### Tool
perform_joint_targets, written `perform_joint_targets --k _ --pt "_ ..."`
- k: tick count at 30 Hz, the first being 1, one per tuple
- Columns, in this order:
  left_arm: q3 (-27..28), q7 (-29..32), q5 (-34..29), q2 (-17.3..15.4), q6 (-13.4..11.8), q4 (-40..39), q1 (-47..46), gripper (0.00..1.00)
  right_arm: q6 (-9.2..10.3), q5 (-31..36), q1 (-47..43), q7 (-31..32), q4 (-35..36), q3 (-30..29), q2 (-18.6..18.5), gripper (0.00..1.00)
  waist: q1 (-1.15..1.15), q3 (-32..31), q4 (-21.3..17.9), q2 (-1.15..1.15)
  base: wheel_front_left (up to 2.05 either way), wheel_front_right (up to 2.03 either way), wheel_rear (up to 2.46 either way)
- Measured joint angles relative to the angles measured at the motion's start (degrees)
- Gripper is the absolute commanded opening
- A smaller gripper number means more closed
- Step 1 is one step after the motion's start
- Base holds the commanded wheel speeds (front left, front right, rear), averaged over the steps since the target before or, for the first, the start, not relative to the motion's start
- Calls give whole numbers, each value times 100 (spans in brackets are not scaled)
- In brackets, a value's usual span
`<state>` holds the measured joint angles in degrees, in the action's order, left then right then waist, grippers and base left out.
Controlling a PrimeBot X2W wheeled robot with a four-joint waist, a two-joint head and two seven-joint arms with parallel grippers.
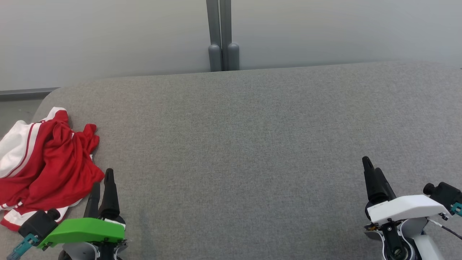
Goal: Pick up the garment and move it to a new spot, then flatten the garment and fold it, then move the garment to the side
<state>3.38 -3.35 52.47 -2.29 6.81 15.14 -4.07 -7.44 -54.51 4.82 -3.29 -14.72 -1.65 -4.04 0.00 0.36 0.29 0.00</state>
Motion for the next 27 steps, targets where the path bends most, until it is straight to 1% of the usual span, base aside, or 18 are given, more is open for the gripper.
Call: perform_joint_targets --k 8,12,27 --pt "-53 -138 -756 -2 -102 24 12 100 0 724 0 -142 -15 29 7 100 0 -3 0 0 0 0 0" --pt "-64 -210 -1104 -9 -225 80 20 100 0 1068 -1 -215 -41 53 5 100 0 -7 1 0 0 0 0" --pt "-188 -460 -2194 -37 -290 105 38 100 -1 2145 -2 -464 -70 99 8 100 0 -4 -2 0 0 0 0"
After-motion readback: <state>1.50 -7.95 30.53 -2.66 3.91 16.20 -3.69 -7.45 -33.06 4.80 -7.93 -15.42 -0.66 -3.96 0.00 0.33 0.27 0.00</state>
